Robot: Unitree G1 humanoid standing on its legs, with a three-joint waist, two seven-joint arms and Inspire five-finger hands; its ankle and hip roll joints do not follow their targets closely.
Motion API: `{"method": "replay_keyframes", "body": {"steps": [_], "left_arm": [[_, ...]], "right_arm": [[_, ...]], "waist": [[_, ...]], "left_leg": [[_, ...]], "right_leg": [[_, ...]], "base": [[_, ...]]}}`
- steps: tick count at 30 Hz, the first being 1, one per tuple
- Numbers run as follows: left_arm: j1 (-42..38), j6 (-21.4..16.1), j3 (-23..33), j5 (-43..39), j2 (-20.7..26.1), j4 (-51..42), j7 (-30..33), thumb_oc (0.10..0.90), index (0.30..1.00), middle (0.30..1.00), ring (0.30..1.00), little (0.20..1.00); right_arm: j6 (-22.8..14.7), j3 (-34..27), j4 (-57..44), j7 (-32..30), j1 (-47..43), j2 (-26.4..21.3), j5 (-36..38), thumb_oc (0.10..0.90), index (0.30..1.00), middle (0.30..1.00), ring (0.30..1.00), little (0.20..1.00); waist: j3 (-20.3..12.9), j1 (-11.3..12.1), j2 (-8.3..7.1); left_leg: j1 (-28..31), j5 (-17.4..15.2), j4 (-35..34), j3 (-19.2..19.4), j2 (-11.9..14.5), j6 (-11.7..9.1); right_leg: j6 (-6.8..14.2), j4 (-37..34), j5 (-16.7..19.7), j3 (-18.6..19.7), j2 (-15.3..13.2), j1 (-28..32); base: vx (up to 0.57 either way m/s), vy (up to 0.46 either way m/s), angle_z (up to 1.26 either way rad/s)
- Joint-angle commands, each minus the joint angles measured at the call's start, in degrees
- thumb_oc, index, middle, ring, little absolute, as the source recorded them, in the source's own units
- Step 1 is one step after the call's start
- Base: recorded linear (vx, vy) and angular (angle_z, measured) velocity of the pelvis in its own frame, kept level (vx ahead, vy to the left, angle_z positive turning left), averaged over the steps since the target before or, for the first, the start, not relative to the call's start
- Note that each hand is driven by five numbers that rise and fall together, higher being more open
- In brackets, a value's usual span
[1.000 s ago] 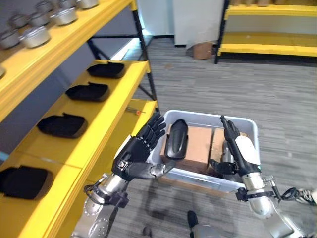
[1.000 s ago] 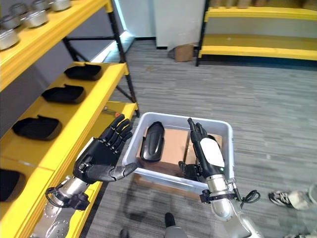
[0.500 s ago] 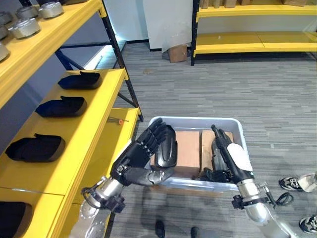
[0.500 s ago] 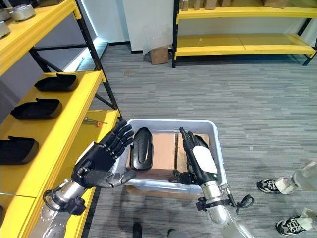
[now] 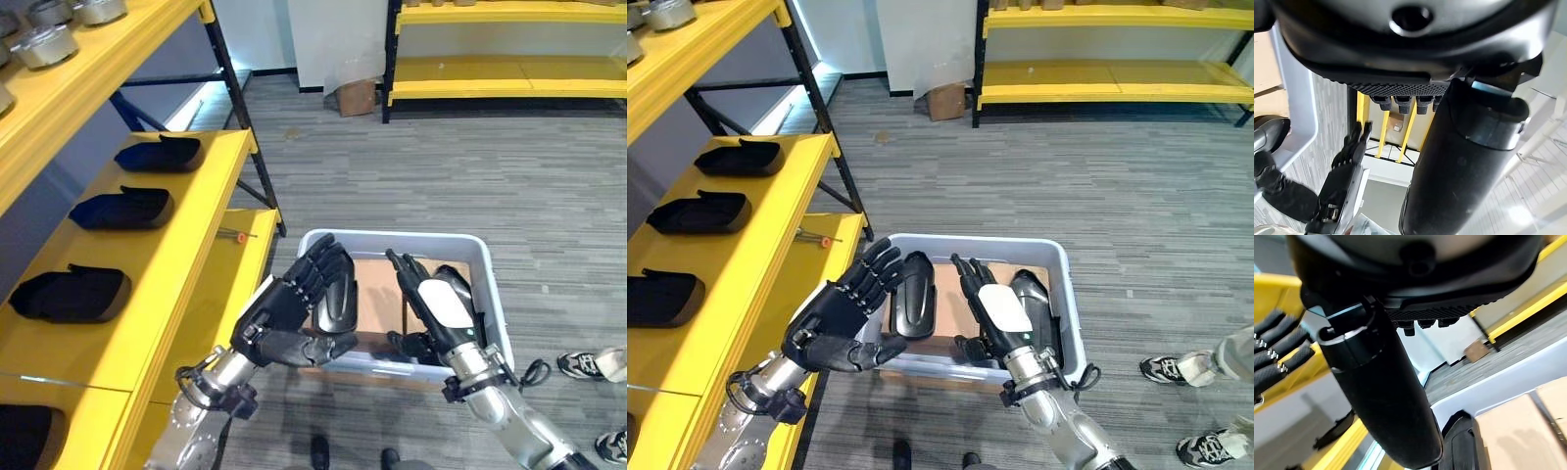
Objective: Move parts from the plastic box to the shelf.
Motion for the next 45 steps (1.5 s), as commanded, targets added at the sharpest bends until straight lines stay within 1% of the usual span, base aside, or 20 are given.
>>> {"method": "replay_keyframes", "body": {"steps": [1,3,4,7,10,11,12,13,14,16,18,22,25,27,32,37,38,39,43,45], "left_arm": [[-4.89,-7.04,1.39,-0.93,1.92,-4.55,2.72,0.9,1.0,1.0,1.0,1.0],[-6.24,-7.83,1.37,-0.74,1.87,-4.28,3.55,0.9,1.0,1.0,1.0,1.0],[-8.03,-8.47,1.36,-0.78,1.7,-3.94,3.56,0.9,1.0,1.0,1.0,1.0],[-9.83,-9.92,1.41,-1.12,1.33,-3.69,3.53,0.9,1.0,1.0,1.0,1.0],[-10.55,-10.62,1.93,-1.98,0.72,-4.26,3.14,0.9,1.0,1.0,1.0,1.0],[-10.83,-11.11,2.38,-2.13,0.36,-4.81,4.53,0.9,1.0,1.0,1.0,1.0],[-10.83,-11.09,2.41,-2.07,0.35,-4.84,4.59,0.9,1.0,1.0,1.0,1.0],[-11.11,-13.38,3.47,1.24,-0.24,-5.07,10.36,0.9,1.0,1.0,1.0,1.0],[-11.11,-13.37,3.47,1.26,-0.24,-5.08,10.39,0.9,1.0,1.0,1.0,1.0],[-11.47,-14.48,5.31,5.47,-1.47,-5.19,16.25,0.9,1.0,1.0,1.0,1.0],[-11.76,-14.47,5.95,5.9,-2.19,-5.33,17.38,0.9,1.0,1.0,1.0,1.0],[-12.3,-13.84,7.32,9.5,-3.4,-5.56,19.06,0.9,1.0,1.0,1.0,1.0],[-13.18,-13.53,7.33,14.29,-3.96,-5.61,23.18,0.9,1.0,1.0,1.0,1.0],[-13.61,-13.66,6.96,15.97,-4.28,-5.79,24.53,0.9,1.0,1.0,1.0,1.0],[-14.79,-12.68,5.42,15.57,-4.7,-6.25,21.89,0.9,1.0,1.0,1.0,1.0],[-15.94,-11.92,3.51,16.22,-4.93,-6.39,22.6,0.9,1.0,1.0,1.0,1.0],[-16.35,-11.39,2.59,16.23,-5.06,-6.39,22.66,0.9,1.0,1.0,1.0,1.0],[-16.43,-11.35,2.54,16.31,-5.1,-6.41,22.69,0.9,1.0,1.0,1.0,1.0],[-17.11,-11.32,0.81,17.15,-5.37,-6.26,24.06,0.9,1.0,1.0,1.0,1.0],[-17.25,-11.2,0.69,16.99,-5.38,-6.2,24.33,0.9,1.0,1.0,1.0,1.0]], "right_arm": [[-1.78,1.36,-3.07,-3.47,-8.65,0.04,-1.53,0.9,1.0,1.0,1.0,1.0],[-0.41,2.27,-1.77,-3.39,-11.06,0.24,-2.44,0.9,1.0,1.0,1.0,1.0],[0.46,3.08,0.55,-4.48,-14.19,0.77,-3.52,0.9,1.0,1.0,1.0,1.0],[2.36,3.71,4.06,-6.08,-18.35,1.42,-5.6,0.9,1.0,1.0,1.0,1.0],[4.98,3.88,7.78,-7.71,-21.82,2.61,-7.02,0.9,1.0,1.0,1.0,1.0],[6.54,4.11,10.11,-8.48,-23.81,3.23,-7.93,0.9,1.0,1.0,1.0,1.0],[6.53,4.15,10.18,-8.52,-23.88,3.25,-7.94,0.9,1.0,1.0,1.0,1.0],[8.77,4.69,13.73,-9.9,-26.69,4.03,-8.72,0.9,1.0,1.0,1.0,1.0],[8.77,4.7,13.74,-9.91,-26.69,4.04,-8.72,0.9,1.0,1.0,1.0,1.0],[10.53,4.92,18.62,-11.67,-29.64,4.73,-9.3,0.9,1.0,1.0,1.0,1.0],[11.78,5.3,20.4,-12.18,-31.1,5.14,-9.13,0.9,1.0,1.0,1.0,1.0],[13.59,5.9,24.99,-13.49,-34.47,5.74,-9.24,0.9,1.0,1.0,1.0,1.0],[16.79,6.9,27.4,-14.2,-37.17,6.33,-7.68,0.9,1.0,1.0,1.0,1.0],[17.95,6.86,28.52,-15.56,-37.74,6.75,-7.7,0.9,1.0,1.0,1.0,1.0],[20.36,6.25,30.37,-17.32,-39.98,7.21,-7.61,0.9,1.0,1.0,1.0,1.0],[22.18,5.89,31.92,-18.64,-41.94,7.5,-5.96,0.9,1.0,1.0,1.0,1.0],[23.73,5.28,33.42,-19.57,-42.57,7.55,-4.88,0.9,1.0,1.0,1.0,1.0],[23.85,5.27,33.56,-19.67,-42.67,7.55,-4.7,0.9,1.0,1.0,1.0,1.0],[24.66,3.4,37.7,-20.86,-43.53,7.65,-1.54,0.9,1.0,1.0,1.0,1.0],[24.9,3.21,38.1,-21.04,-43.71,7.68,-1.41,0.9,1.0,1.0,1.0,1.0]], "waist": [[-0.06,3.02,-1.83],[1.33,3.79,-1.59],[3.15,4.69,-1.12],[5.91,6.08,-0.45],[8.14,7.52,0.14],[9.16,8.3,0.57],[9.17,8.26,0.55],[10.64,9.59,1.0],[10.59,9.58,1.01],[12.1,11.45,1.31],[12.59,12.15,1.37],[13.85,13.82,1.47],[15.18,14.78,1.7],[15.8,14.97,1.85],[16.89,15.23,2.33],[17.9,14.94,3.05],[17.94,14.77,3.48],[17.94,14.8,3.48],[17.94,14.35,4.67],[17.94,14.33,4.82]], "left_leg": [[-5.27,-2.24,4.97,1.97,-1.3,1.82],[-6.84,-2.07,5.76,1.57,-1.55,1.96],[-8.59,-1.61,6.43,0.68,-1.9,2.07],[-11.21,-1.0,7.77,-0.58,-2.66,2.07],[-13.39,-0.66,9.2,-1.83,-3.37,2.08],[-14.41,-0.5,9.87,-2.47,-3.67,2.08],[-14.46,-0.52,9.92,-2.48,-3.68,2.08],[-15.63,-0.16,10.36,-3.34,-4.03,2.03],[-15.69,-0.15,10.36,-3.35,-4.02,2.03],[-17.19,0.21,10.7,-4.29,-4.53,2.11],[-17.8,0.32,10.9,-4.72,-4.75,2.15],[-19.14,0.6,11.18,-5.56,-5.2,2.11],[-20.56,0.98,11.47,-5.52,-5.37,2.18],[-21.2,1.11,11.63,-5.37,-5.49,2.26],[-22.31,1.29,11.84,-5.02,-5.69,2.5],[-23.49,1.43,12.46,-4.53,-5.69,2.55],[-24.57,1.52,12.78,-4.32,-5.64,2.6],[-24.72,1.51,12.85,-4.28,-5.64,2.6],[-27.65,1.96,13.36,-3.75,-5.64,2.66],[-28.17,1.98,13.57,-3.64,-5.65,2.68]], "right_leg": [[2.16,1.71,4.43,-6.53,-4.58,-3.57],[1.78,3.05,3.77,-7.19,-4.52,-4.72],[1.18,4.62,3.03,-7.74,-4.16,-6.18],[0.29,6.26,2.25,-8.51,-3.74,-7.96],[-0.46,7.78,1.59,-9.39,-3.54,-9.49],[-0.78,8.81,1.26,-9.77,-3.49,-10.42],[-0.79,8.87,1.23,-9.79,-3.5,-10.48],[-1.11,9.88,0.96,-10.55,-3.5,-11.6],[-1.12,9.85,0.98,-10.56,-3.48,-11.64],[-1.38,10.8,0.8,-11.67,-3.42,-13.0],[-1.43,11.46,0.66,-12.07,-3.45,-13.69],[-1.56,12.74,0.31,-13.19,-3.41,-14.98],[-1.4,14.55,0.13,-13.8,-3.58,-16.97],[-1.31,15.25,0.11,-13.89,-3.61,-17.82],[-0.98,16.76,0.07,-13.97,-3.73,-19.55],[-0.91,18.76,-0.16,-13.59,-3.6,-21.39],[-0.88,19.6,-0.22,-13.55,-3.51,-22.65],[-0.88,19.73,-0.24,-13.51,-3.53,-22.84],[-1.05,21.82,-0.51,-13.46,-3.23,-26.31],[-1.11,22.33,-0.64,-13.35,-3.23,-26.94]], "base": [[-0.13,0.041,-0.06],[-0.16,0.053,0.05],[-0.15,0.045,0.16],[-0.12,0.026,0.22],[-0.07,-0.012,0.25],[-0.05,-0.009,0.22],[-0.06,-0.03,0.31],[-0.03,-0.025,0.29],[-0.07,-0.067,0.19],[-0.07,-0.085,0.11],[-0.03,-0.058,0.25],[-0.01,-0.056,0.2],[-0.01,-0.02,0.1],[0.0,0.0,0.0],[0.0,0.0,0.0],[0.0,0.014,0.01],[0.0,0.0,0.0],[0.0,0.03,0.01],[0.0,0.031,0.0],[0.0,0.017,0.0]]}}
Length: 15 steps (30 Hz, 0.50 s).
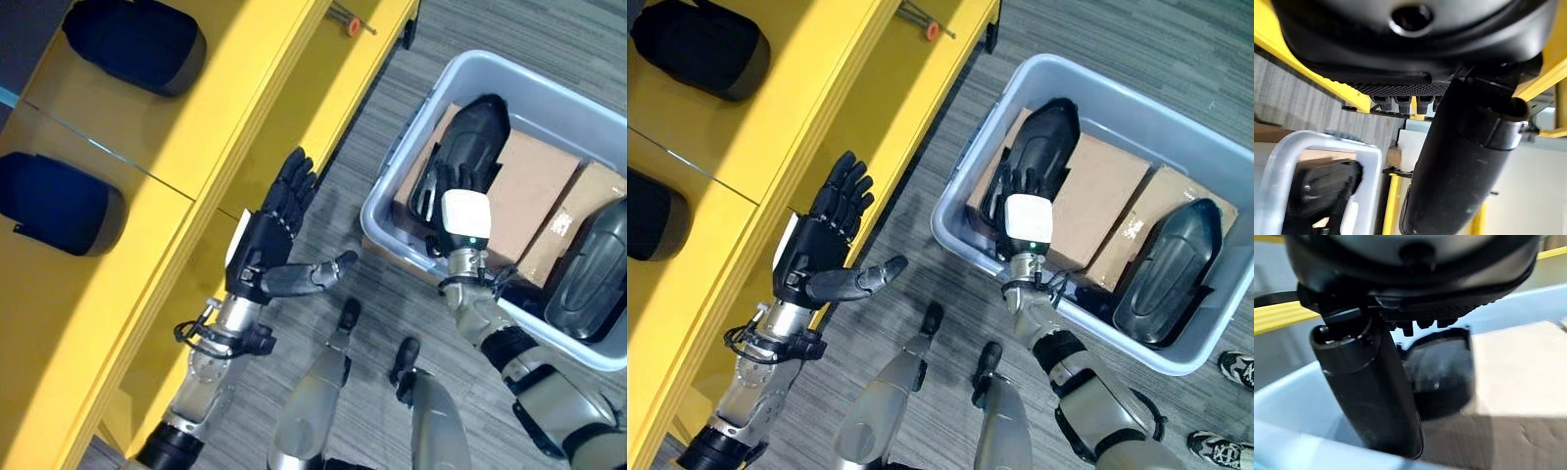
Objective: Move parts from the plastic box to the shelf.
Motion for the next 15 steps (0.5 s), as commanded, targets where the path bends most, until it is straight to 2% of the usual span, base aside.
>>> {"method": "replay_keyframes", "body": {"steps": [1,9,12,15], "left_arm": [[-2.35,-4.89,0.66,1.2,-2.44,-8.14,1.4,0.9,1.0,1.0,1.0,1.0],[-3.08,-4.31,-0.35,1.05,-2.89,-7.61,1.83,0.9,1.0,1.0,1.0,1.0],[-3.52,-4.2,-0.4,0.69,-2.96,-7.04,1.44,0.9,1.0,1.0,1.0,1.0],[-3.74,-4.21,-0.82,0.65,-3.07,-6.67,1.51,0.9,1.0,1.0,1.0,1.0]], "right_arm": [[0.39,-0.06,-0.4,-3.61,-5.16,-2.22,0.86,0.9,1.0,1.0,1.0,1.0],[1.2,0.05,2.71,-1.85,-7.17,-2.56,1.49,0.9,1.0,1.0,1.0,1.0],[2.06,1.14,4.69,0.76,-9.09,-3.03,-0.97,0.9,1.0,1.0,1.0,1.0],[2.85,2.87,6.29,0.28,-10.8,-3.59,-4.25,0.9,1.0,1.0,1.0,1.0]], "waist": [[-0.92,-0.6,2.93],[-0.92,-0.78,3.92],[-0.92,-0.67,4.51],[-0.92,-0.44,4.86]], "left_leg": [[-0.11,-1.86,-0.11,4.42,-2.3,2.93],[-4.2,-1.83,1.62,5.53,-2.5,2.78],[-6.46,-1.69,2.66,6.12,-2.48,2.58],[-7.89,-1.69,3.44,6.38,-2.42,2.58]], "right_leg": [[-0.22,2.01,1.87,-3.98,0.74,0.2],[-0.5,5.69,0.75,-4.12,0.46,-4.53],[-0.68,7.33,0.39,-4.27,0.39,-6.91],[-0.79,8.36,0.24,-4.39,0.27,-8.39]], "base": [[0.0,0.0,0.0],[0.0,-0.001,0.02],[0.0,0.0,0.0],[0.0,0.0,0.0]]}}
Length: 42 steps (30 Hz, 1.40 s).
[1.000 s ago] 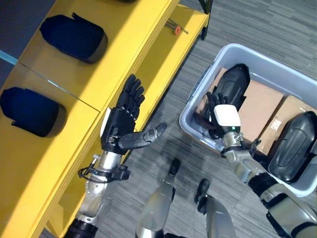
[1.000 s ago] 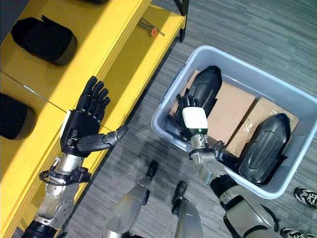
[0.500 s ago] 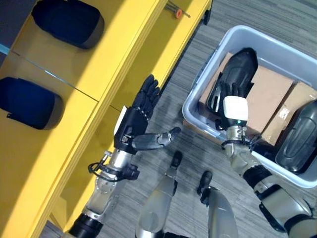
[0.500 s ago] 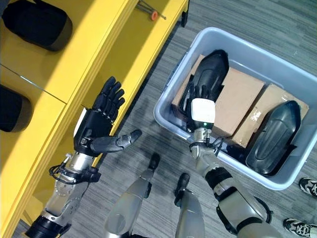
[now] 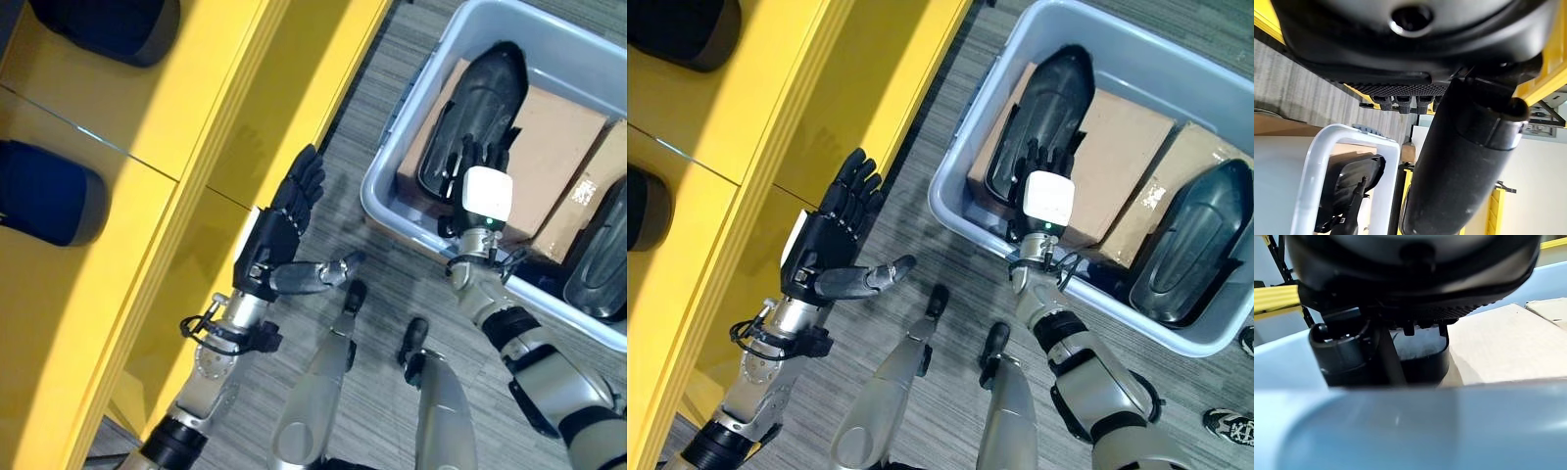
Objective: Move parts from the plastic box to the shelf.
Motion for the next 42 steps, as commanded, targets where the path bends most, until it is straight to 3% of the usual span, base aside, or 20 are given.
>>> {"method": "replay_keyframes", "body": {"steps": [1,4,5,10,11,12,13,19,20,21,22,23,24,31,36,39,42], "left_arm": [[-2.53,-5.22,0.66,0.56,-3.06,-6.64,-0.03,0.9,1.0,1.0,1.0,1.0],[-2.54,-5.21,0.59,-0.36,-2.63,-6.44,-0.82,0.9,1.0,1.0,1.0,1.0],[-2.28,-5.38,0.74,-0.6,-2.54,-6.37,-1.29,0.9,1.0,1.0,1.0,1.0],[-1.93,-5.85,0.89,-0.85,-2.54,-6.24,-2.03,0.9,1.0,1.0,1.0,1.0],[-1.7,-6.32,1.04,-1.57,-2.54,-5.98,-3.14,0.9,1.0,1.0,1.0,1.0],[-1.47,-6.5,1.17,-2.04,-2.69,-5.82,-4.21,0.9,1.0,1.0,1.0,1.0],[-1.37,-6.72,1.13,-2.15,-2.57,-5.79,-4.61,0.9,1.0,1.0,1.0,1.0],[-1.15,-6.51,1.27,-3.09,-2.42,-6.74,-6.27,0.9,1.0,1.0,1.0,1.0],[-0.59,-6.42,1.09,-2.94,-2.5,-6.93,-6.59,0.9,1.0,1.0,1.0,1.0],[-0.59,-6.44,1.0,-2.97,-2.53,-6.92,-6.76,0.9,1.0,1.0,1.0,1.0],[-0.52,-6.44,0.99,-2.97,-2.51,-6.93,-6.76,0.9,1.0,1.0,1.0,1.0],[-0.39,-6.38,0.92,-2.84,-2.52,-7.2,-6.69,0.9,1.0,1.0,1.0,1.0],[-0.45,-6.47,0.73,-2.52,-2.52,-7.25,-6.4,0.9,1.0,1.0,1.0,1.0],[-0.89,-4.86,0.46,-2.73,-2.53,-8.42,-6.04,0.9,1.0,1.0,1.0,1.0],[-1.65,-4.32,-0.61,-1.73,-2.59,-9.13,-4.4,0.9,1.0,1.0,1.0,1.0],[-1.84,-4.38,-0.87,-1.53,-2.42,-9.06,-3.84,0.9,1.0,1.0,1.0,1.0],[-1.96,-4.7,-0.97,-1.6,-2.46,-8.72,-4.08,0.9,1.0,1.0,1.0,1.0]], "right_arm": [[0.6,2.81,1.64,-0.33,-4.43,-3.22,-5.37,0.9,1.0,1.0,1.0,1.0],[1.24,5.69,2.65,0.02,-6.64,-5.11,-11.66,0.9,1.0,1.0,1.0,1.0],[2.96,7.48,2.55,2.05,-7.29,-6.11,-14.57,0.9,1.0,1.0,1.0,1.0],[3.78,9.77,2.92,3.21,-7.78,-7.01,-16.05,0.9,1.0,1.0,1.0,1.0],[8.39,13.87,4.88,5.87,-9.09,-7.54,-19.83,0.9,1.0,1.0,1.0,1.0],[12.41,15.2,6.77,6.78,-9.17,-7.58,-17.97,0.9,1.0,1.0,1.0,1.0],[13.42,15.38,8.35,5.58,-9.07,-7.46,-16.51,0.9,1.0,1.0,1.0,1.0],[14.85,15.53,12.08,7.51,-10.75,-6.76,-16.6,0.9,1.0,1.0,1.0,1.0],[15.53,15.8,13.44,9.1,-10.29,-6.73,-15.01,0.9,1.0,1.0,1.0,1.0],[15.95,15.73,14.05,10.76,-10.19,-6.5,-13.11,0.837,0.912,0.912,0.912,0.912],[15.96,15.73,14.05,10.76,-10.12,-6.47,-13.1,0.837,0.912,0.912,0.912,0.912],[15.76,15.38,14.48,11.71,-9.86,-6.34,-10.32,0.529,0.481,0.481,0.481,0.481],[15.14,14.56,15.45,13.85,-9.76,-5.79,-7.8,0.4,0.3,0.3,0.3,0.3],[12.37,10.39,19.72,18.51,-9.86,-4.25,0.5,0.4,0.3,0.3,0.3,0.3],[11.07,8.96,20.96,21.0,-10.31,-4.12,-1.2,0.4,0.3,0.3,0.3,0.3],[13.1,8.73,21.23,24.35,-9.98,-3.71,-2.46,0.4,0.3,0.3,0.3,0.3],[13.18,8.75,21.54,23.74,-9.05,-3.01,-3.51,0.4,0.3,0.3,0.3,0.3]], "waist": [[-1.18,0.19,3.97],[-1.18,0.45,4.34],[-1.18,0.52,4.37],[-1.18,0.66,4.41],[-1.18,1.14,4.57],[-1.18,1.36,4.65],[-1.18,1.47,4.73],[-1.18,2.09,5.18],[-1.18,1.93,4.86],[-1.18,1.94,4.94],[-1.18,1.89,4.89],[-1.18,1.88,4.98],[-1.18,1.88,5.11],[-1.18,2.35,5.96],[-1.18,2.33,6.42],[-1.18,2.18,6.55],[-1.18,2.07,6.62]], "left_leg": [[-0.31,-1.59,-0.57,6.26,-1.77,3.1],[-1.88,-1.57,0.32,6.56,-1.87,3.14],[-2.39,-1.55,0.57,6.83,-1.77,3.07],[-2.81,-1.48,0.65,7.09,-1.63,3.08],[-3.65,-1.17,0.6,7.53,-1.33,2.96],[-3.78,-1.11,0.45,7.66,-1.16,2.95],[-3.83,-1.09,0.42,7.71,-1.07,2.97],[-4.22,-0.83,0.1,7.95,-0.96,2.95],[-3.19,-2.15,0.27,7.92,-1.49,2.68],[-3.26,-2.06,0.14,8.03,-1.41,2.63],[-3.19,-2.11,0.15,8.05,-1.47,2.64],[-3.26,-2.05,0.03,8.04,-1.49,2.64],[-3.42,-1.99,-0.02,8.11,-1.42,2.59],[-4.24,-1.98,0.4,7.96,-1.65,2.71],[-4.93,-1.85,0.39,8.22,-1.76,2.75],[-4.95,-1.82,0.31,8.31,-1.78,2.66],[-4.62,-1.76,0.14,8.32,-1.86,2.67]], "right_leg": [[-0.28,2.37,1.34,-4.64,1.17,0.08],[-0.24,3.61,1.12,-4.83,1.1,-1.56],[-0.14,3.98,1.12,-4.94,0.97,-2.11],[-0.08,4.19,1.14,-5.05,0.92,-2.58],[0.08,4.57,1.17,-5.36,0.72,-3.45],[0.14,4.61,1.15,-5.52,0.59,-3.58],[0.16,4.57,1.18,-5.55,0.58,-3.59],[0.44,4.4,1.45,-6.01,0.33,-3.9],[1.11,4.79,0.09,-5.32,-0.05,-2.98],[1.13,4.88,0.1,-5.36,-0.06,-3.15],[1.15,4.96,-0.01,-5.34,-0.13,-3.1],[1.14,5.02,-0.02,-5.33,-0.13,-3.25],[1.15,5.07,0.03,-5.3,-0.13,-3.46],[0.88,6.6,-0.39,-5.47,-0.55,-4.61],[0.88,6.89,-0.48,-5.76,-0.76,-5.25],[0.85,6.96,-0.56,-5.66,-0.74,-5.34],[0.78,6.88,-0.57,-5.49,-0.54,-5.15]], "base": [[0.0,0.0,0.0],[0.0,0.0,0.0],[0.0,0.0,0.0],[0.0,0.0,0.0],[0.0,0.0,0.0],[0.0,0.0,0.0],[0.0,0.0,0.0],[0.0,-0.014,0.05],[0.06,-0.014,0.04],[0.06,-0.013,0.05],[0.0,0.007,0.04],[0.0,0.0,0.0],[0.0,0.0,0.0],[0.0,0.004,0.01],[-0.01,0.009,0.05],[0.0,0.002,0.03],[0.0,-0.002,0.03]]}}
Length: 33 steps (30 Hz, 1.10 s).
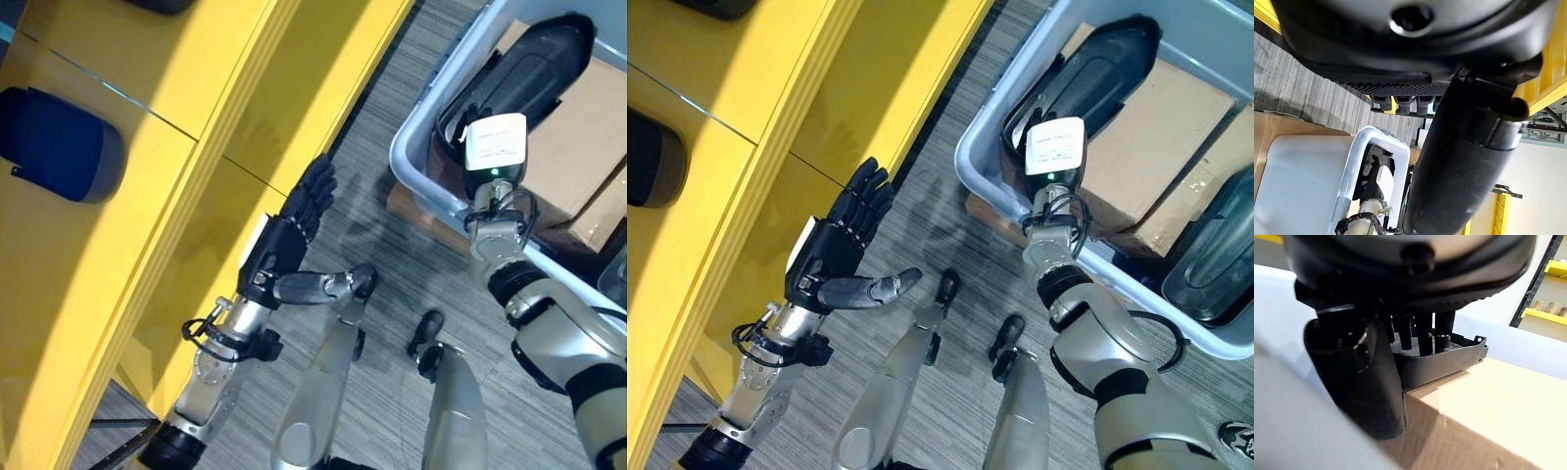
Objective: Move parts from the plastic box to the shelf.
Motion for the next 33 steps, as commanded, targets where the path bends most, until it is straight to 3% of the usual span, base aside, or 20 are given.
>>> {"method": "replay_keyframes", "body": {"steps": [1,5,13,21,27,29,33], "left_arm": [[-3.44,-4.91,-0.58,-1.3,-2.85,-6.44,-0.26,0.9,1.0,1.0,1.0,1.0],[-3.71,-5.44,-0.81,-1.49,-2.73,-6.06,-0.79,0.9,1.0,1.0,1.0,1.0],[-4.17,-6.56,-0.45,-2.48,-1.7,-5.94,-1.81,0.9,1.0,1.0,1.0,1.0],[-3.65,-6.85,0.56,-3.58,-0.98,-6.17,-2.63,0.9,1.0,1.0,1.0,1.0],[-2.09,-7.22,2.69,-4.28,-0.01,-6.7,-3.61,0.9,1.0,1.0,1.0,1.0],[-1.14,-6.66,4.31,-5.3,1.01,-7.51,-4.54,0.9,1.0,1.0,1.0,1.0],[-0.2,-6.19,5.61,-5.98,1.61,-7.96,-5.34,0.9,1.0,1.0,1.0,1.0]], "right_arm": [[0.26,-5.2,8.66,13.42,5.26,-0.98,10.33,0.4,0.3,0.3,0.3,0.3],[0.61,-4.73,9.14,11.89,5.33,-0.73,9.67,0.4,0.3,0.3,0.3,0.3],[-4.98,-3.69,6.01,6.13,5.25,-3.05,9.66,0.4,0.3,0.3,0.3,0.3],[-6.48,-3.51,3.15,4.61,6.22,-4.33,9.31,0.4,0.3,0.3,0.3,0.3],[-7.75,-3.43,-8.09,3.94,10.27,-7.88,6.3,0.4,0.3,0.3,0.3,0.3],[-9.12,-4.49,-19.69,4.37,13.4,-11.09,-0.58,0.4,0.3,0.3,0.3,0.3],[-10.1,-6.1,-29.8,5.39,15.65,-13.68,-3.89,0.4,0.3,0.3,0.3,0.3]], "waist": [[-0.71,-0.31,5.56],[-0.71,-0.37,5.62],[-0.71,-1.38,4.78],[-0.71,-2.13,4.02],[-0.71,-4.15,1.86],[-0.71,-5.62,-0.07],[-0.71,-6.37,-1.47]], "left_leg": [[0.78,-1.77,-1.04,5.0,-2.96,2.82],[1.56,-1.72,-1.4,5.03,-2.86,2.8],[4.31,-0.56,-3.2,5.58,-1.35,2.91],[6.18,-0.65,-4.1,6.08,-0.87,2.8],[10.71,-1.09,-5.84,7.17,0.21,2.53],[15.26,-1.69,-6.95,7.85,0.8,2.4],[19.05,-1.86,-8.07,7.96,1.35,2.24]], "right_leg": [[1.44,3.4,0.73,-3.23,1.77,0.71],[1.52,2.81,0.94,-3.23,1.82,1.43],[1.32,-1.36,3.71,-3.08,3.27,4.16],[1.55,-2.9,4.12,-2.65,3.62,5.91],[2.13,-5.96,4.89,-1.63,4.13,10.03],[2.66,-8.33,5.18,-0.54,4.34,14.49],[3.03,-10.71,5.85,0.29,4.6,18.4]], "base": [[0.0,0.0,0.0],[-0.01,-0.009,0.0],[-0.05,-0.021,0.0],[-0.01,-0.009,-0.05],[-0.02,-0.019,-0.07],[-0.03,-0.051,-0.15],[0.01,-0.034,-0.25]]}}
